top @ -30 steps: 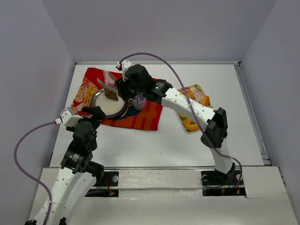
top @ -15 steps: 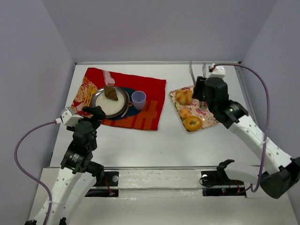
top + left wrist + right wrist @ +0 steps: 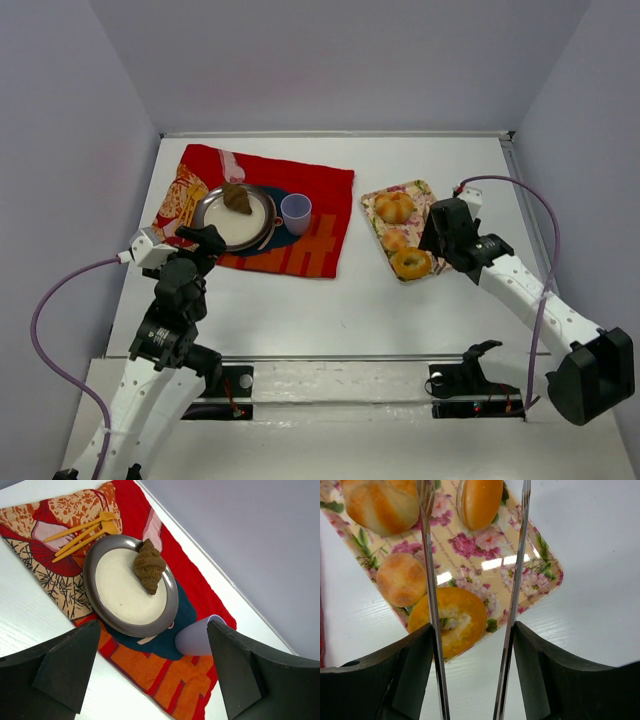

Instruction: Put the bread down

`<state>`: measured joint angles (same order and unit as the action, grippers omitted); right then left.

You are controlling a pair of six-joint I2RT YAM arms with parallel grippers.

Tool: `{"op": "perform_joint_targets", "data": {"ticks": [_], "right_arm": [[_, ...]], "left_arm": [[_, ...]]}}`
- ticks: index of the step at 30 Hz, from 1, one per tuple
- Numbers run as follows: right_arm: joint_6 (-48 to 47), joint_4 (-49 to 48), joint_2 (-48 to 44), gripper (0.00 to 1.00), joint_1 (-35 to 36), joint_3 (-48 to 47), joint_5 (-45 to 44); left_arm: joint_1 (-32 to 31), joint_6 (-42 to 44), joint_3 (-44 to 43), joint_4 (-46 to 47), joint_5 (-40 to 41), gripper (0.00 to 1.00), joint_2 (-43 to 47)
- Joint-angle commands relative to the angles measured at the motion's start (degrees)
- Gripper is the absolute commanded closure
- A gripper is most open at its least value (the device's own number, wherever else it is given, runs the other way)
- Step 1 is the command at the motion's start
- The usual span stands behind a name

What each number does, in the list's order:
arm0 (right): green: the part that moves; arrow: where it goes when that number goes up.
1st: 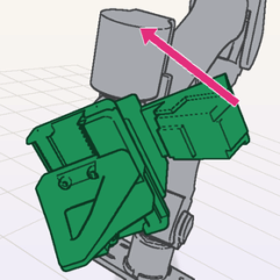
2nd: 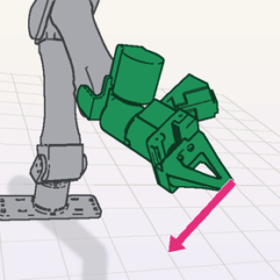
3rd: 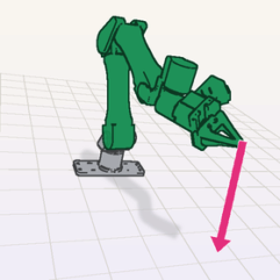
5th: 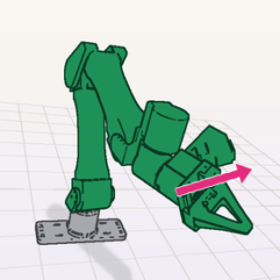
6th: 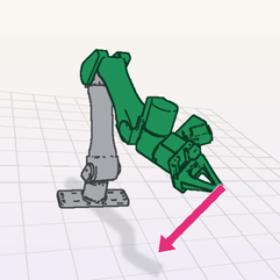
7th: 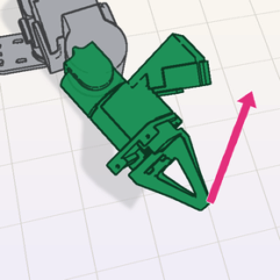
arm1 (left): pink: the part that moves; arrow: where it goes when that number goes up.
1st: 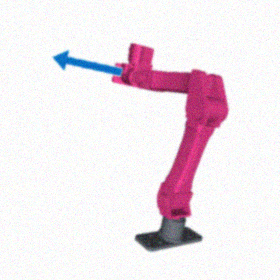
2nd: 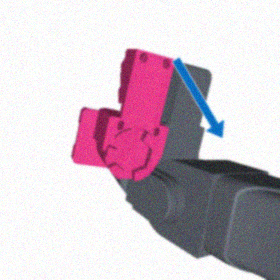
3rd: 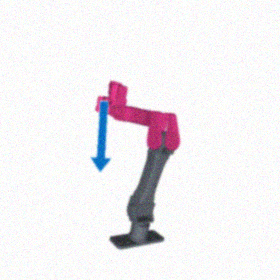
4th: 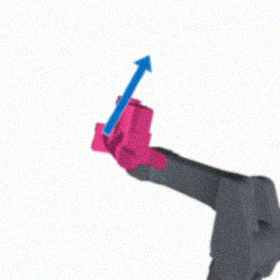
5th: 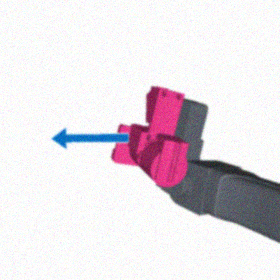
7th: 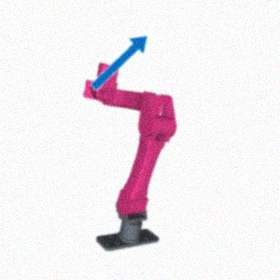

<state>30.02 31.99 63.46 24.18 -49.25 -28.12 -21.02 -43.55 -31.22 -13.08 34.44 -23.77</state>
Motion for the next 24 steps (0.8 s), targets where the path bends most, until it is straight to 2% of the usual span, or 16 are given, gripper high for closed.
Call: {"op": "perform_joint_targets", "data": {"ticks": [1, 6, 9, 13, 14, 20, 24], "right_arm": [[2.41, -1.23, 3.33, 0.31, -0.81, -0.84, -1.76], [1.62, -4.29, 8.16, 0.34, -1.94, -1.37, -0.01], [1.62, -5.80, 10.71, 0.39, -2.47, -1.89, 0.43], [1.80, -5.97, 12.74, 0.51, -2.48, -2.60, -0.27], [1.80, -6.06, 12.83, 0.59, -2.48, -2.95, -0.44], [0.22, -6.23, 9.93, 0.74, -2.48, -5.58, 2.45], [-4.77, -7.46, 4.49, 0.77, -2.48, -8.65, 8.66]], "left_arm": [[-0.17, 0.48, -0.07, 2.62, 1.07, 0.01, 0.74], [-0.17, 0.48, -0.07, 2.62, 0.90, 0.01, 0.74], [-0.17, 0.48, -0.07, 2.54, 0.98, 0.01, 0.74], [-0.17, 0.48, -0.07, 2.62, 0.98, 0.01, 1.01], [-0.17, 0.48, -0.07, 2.54, 0.98, 0.01, 1.09], [-0.17, 0.48, 0.02, 2.80, 0.90, 0.01, 1.27], [-0.17, 0.75, 0.11, 2.97, 0.72, 0.01, 1.27]]}}
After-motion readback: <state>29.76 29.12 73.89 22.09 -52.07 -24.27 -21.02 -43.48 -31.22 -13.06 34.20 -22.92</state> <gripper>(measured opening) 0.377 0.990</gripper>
